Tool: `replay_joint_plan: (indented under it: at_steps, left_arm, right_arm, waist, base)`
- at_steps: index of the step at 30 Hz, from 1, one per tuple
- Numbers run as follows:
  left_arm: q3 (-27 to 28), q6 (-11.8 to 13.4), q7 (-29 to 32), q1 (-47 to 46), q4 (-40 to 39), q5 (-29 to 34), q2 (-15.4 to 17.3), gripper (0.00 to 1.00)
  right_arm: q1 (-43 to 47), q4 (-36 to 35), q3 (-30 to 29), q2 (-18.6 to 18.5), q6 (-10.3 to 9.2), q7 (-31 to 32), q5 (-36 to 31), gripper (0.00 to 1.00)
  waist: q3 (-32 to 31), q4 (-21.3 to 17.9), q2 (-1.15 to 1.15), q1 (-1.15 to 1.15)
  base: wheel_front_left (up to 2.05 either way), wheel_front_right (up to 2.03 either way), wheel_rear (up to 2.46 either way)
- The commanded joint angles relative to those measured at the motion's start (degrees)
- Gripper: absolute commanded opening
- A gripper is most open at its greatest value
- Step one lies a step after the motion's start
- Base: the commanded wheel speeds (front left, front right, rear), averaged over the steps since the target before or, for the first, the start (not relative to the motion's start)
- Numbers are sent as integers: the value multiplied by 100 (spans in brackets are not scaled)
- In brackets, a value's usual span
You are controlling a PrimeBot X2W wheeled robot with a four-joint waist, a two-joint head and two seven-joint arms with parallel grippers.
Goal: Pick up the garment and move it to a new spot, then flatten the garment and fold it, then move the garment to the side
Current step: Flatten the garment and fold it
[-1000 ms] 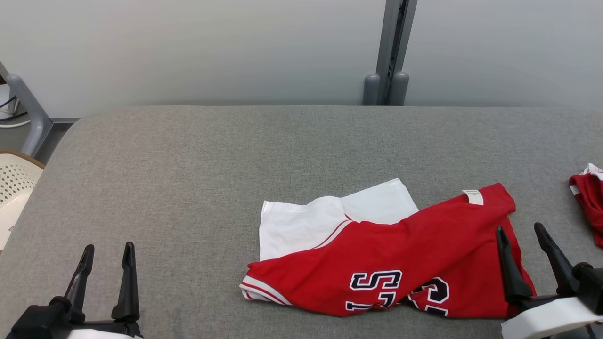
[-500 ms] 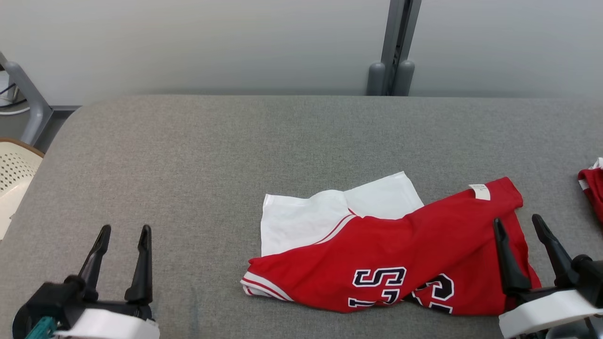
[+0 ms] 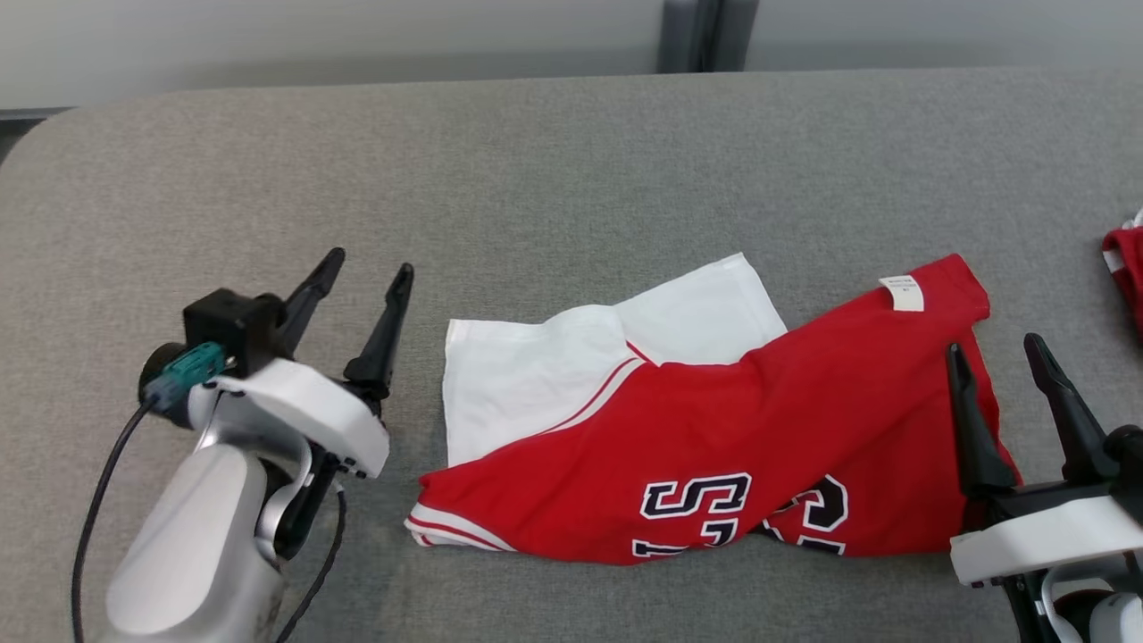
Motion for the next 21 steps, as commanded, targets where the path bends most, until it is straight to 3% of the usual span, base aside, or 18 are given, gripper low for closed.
replay_joint_plan:
  at_steps: [1,8,14,15,16,17,21]
  left_arm:
    - [-83,-70,94,-248,233,-73,-42,100]
    - [-592,-229,718,-938,1627,-463,-173,100]
    - [-1035,-233,1197,-1184,2344,-676,-131,100]
    - [-1129,-234,1239,-1190,2398,-727,-123,77]
    - [-1195,-235,1221,-1210,2412,-774,-115,25]
    - [-1271,-235,1206,-1237,2423,-817,-101,0]
    - [-1460,-234,1028,-1394,2486,-848,-3,0]
  right_arm:
    - [-89,15,-4,2,1,-44,-23,100]
    - [-182,110,-106,53,1,-126,-46,100]
    - [-223,254,-220,89,1,-193,-19,100]
    - [-230,284,-241,95,1,-208,4,100]
    - [-247,326,-277,99,1,-200,47,100]
    - [-278,379,-318,90,1,-191,70,100]
    - [-394,723,-644,-79,1,-137,76,100]
  waist:
    - [202,-193,0,0]
    - [441,-408,0,0]
    - [545,-450,0,0]
    - [555,-447,0,0]
    - [572,-445,0,0]
    - [588,-439,0,0]
    - [648,-372,0,0]
  base:
    - [0,0,0]
    - [0,0,0]
    - [0,0,0]
    - [0,0,0]
    - [0,0,0]
    - [0,0,0]
    - [0,0,0]
